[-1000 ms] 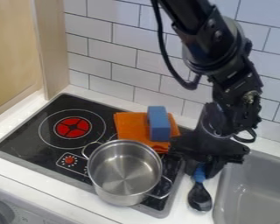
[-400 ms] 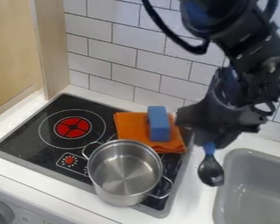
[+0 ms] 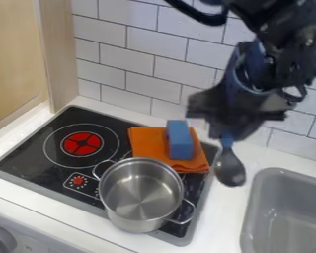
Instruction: Move the blue spoon to the right burner
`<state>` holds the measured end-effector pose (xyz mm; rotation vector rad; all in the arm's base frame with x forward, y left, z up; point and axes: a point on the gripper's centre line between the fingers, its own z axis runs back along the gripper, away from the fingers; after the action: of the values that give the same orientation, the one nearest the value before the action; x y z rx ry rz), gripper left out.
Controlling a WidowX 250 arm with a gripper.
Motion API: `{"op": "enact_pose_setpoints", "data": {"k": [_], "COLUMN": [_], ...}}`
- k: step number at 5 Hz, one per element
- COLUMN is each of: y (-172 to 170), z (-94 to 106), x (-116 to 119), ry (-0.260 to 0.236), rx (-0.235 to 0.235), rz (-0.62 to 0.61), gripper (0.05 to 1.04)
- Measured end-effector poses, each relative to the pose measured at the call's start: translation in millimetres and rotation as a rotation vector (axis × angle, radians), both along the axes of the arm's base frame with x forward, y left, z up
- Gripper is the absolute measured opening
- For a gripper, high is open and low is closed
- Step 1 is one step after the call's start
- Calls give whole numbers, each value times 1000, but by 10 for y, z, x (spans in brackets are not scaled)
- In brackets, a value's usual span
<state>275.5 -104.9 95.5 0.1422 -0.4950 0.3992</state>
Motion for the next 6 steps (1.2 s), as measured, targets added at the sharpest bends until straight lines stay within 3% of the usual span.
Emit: {"op": "enact_pose_setpoints", "data": {"k": [1, 2, 4, 6], "y": [173, 472, 1006, 1472], "z": [143, 149, 129, 5], "x": [41, 96, 313, 471], "ry": [-25, 2, 33, 81], "rx": [0, 16, 1, 3], "rz": [32, 83, 154, 213], "gripper": [320, 320, 320, 320]}}
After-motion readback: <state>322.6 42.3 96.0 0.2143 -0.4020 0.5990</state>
